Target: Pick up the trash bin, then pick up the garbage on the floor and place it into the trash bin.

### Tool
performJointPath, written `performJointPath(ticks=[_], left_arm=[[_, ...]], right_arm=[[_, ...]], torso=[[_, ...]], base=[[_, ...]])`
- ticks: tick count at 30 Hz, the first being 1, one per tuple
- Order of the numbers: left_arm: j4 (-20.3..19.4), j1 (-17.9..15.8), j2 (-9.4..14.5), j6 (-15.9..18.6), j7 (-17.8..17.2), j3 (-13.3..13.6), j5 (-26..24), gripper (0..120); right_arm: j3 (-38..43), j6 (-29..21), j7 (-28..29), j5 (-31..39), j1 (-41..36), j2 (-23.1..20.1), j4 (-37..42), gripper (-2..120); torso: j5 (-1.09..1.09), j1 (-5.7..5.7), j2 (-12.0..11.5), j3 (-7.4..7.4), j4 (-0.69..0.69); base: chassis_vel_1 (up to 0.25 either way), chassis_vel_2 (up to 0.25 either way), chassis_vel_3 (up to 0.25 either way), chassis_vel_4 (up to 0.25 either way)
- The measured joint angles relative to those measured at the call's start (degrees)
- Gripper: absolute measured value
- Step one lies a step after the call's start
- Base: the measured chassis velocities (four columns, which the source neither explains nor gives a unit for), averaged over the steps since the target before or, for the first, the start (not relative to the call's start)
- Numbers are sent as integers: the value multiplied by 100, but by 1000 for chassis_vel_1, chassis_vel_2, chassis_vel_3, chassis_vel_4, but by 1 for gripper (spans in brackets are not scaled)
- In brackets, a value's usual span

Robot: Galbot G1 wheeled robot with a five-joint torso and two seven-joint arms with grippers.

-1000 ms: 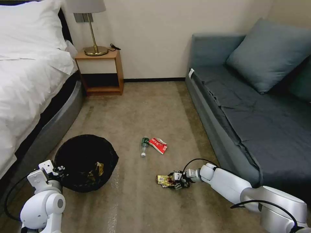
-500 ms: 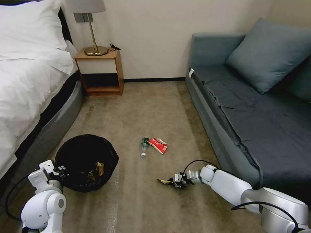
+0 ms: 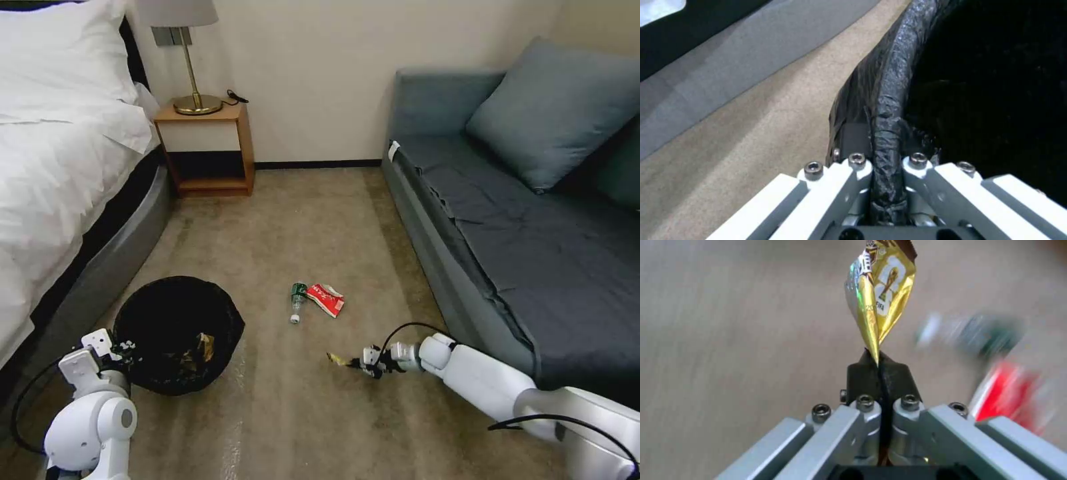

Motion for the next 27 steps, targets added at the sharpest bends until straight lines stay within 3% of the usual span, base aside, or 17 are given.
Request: performJointPath(ticks=[5,6,9,11,14,20,27], left_arm=[[4,4,-19,9,-1,59,18,2],[4,4,-19,9,-1,59,18,2],[4,5,-47,15,1,99,33,2],[3,5,-51,16,-2,106,40,2],[-10,10,-79,25,1,137,50,2],[-55,28,-104,38,-4,154,71,2],[-171,82,-134,64,-7,158,72,2]], right_arm=[[80,-573,747,895,480,-36,1646,0],[80,-573,747,895,480,-36,1646,0],[-162,-980,1507,1421,813,283,2699,0],[-293,-1061,1784,1608,884,435,2911,0],[-809,-1269,2686,2102,968,992,3357,0],[-1682,-1239,3701,2188,961,1731,3191,0],[-2051,-1026,4029,1820,807,2287,2295,0]], torso=[[-1,0,0,0,2],[-1,0,0,0,2],[0,0,0,0,4],[-1,0,0,-1,3],[-2,0,0,-1,5],[-2,0,0,-1,3],[-2,0,0,0,2]], base=[[0,0,0,0],[0,0,0,0],[0,0,0,0],[0,0,0,0],[0,0,0,0],[0,0,0,0],[0,0,0,0]])
